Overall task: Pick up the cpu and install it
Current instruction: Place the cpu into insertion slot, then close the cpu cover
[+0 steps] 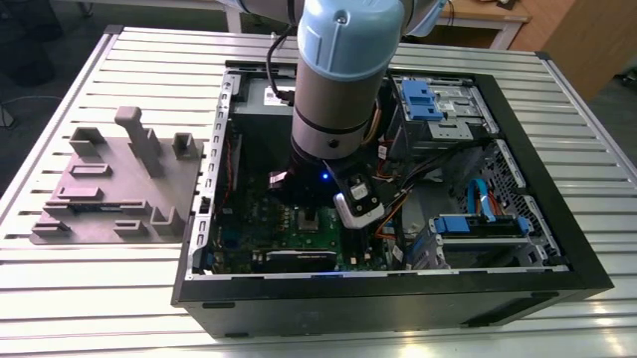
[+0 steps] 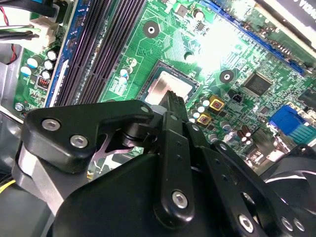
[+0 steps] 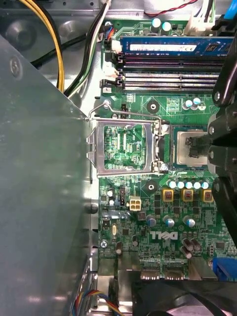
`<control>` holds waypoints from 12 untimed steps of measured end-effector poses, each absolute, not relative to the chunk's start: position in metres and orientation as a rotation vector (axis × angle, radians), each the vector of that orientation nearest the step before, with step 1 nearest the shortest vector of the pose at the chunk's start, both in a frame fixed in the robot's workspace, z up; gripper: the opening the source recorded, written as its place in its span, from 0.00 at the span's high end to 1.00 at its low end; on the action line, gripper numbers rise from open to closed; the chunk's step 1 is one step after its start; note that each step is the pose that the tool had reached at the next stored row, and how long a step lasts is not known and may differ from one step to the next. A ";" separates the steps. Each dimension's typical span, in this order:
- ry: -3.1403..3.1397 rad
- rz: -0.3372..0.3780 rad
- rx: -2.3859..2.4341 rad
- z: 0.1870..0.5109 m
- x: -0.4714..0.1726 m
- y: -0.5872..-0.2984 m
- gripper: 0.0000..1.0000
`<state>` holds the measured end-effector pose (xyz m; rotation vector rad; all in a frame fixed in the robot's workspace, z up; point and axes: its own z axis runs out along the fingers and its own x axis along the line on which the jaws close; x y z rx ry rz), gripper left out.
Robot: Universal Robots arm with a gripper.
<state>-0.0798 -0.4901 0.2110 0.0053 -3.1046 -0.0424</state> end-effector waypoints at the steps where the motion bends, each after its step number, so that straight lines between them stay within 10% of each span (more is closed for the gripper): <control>1: -3.105 -0.042 0.005 0.211 -0.080 -0.490 0.90; 12: -3.104 -0.042 0.005 0.211 -0.080 -0.490 0.90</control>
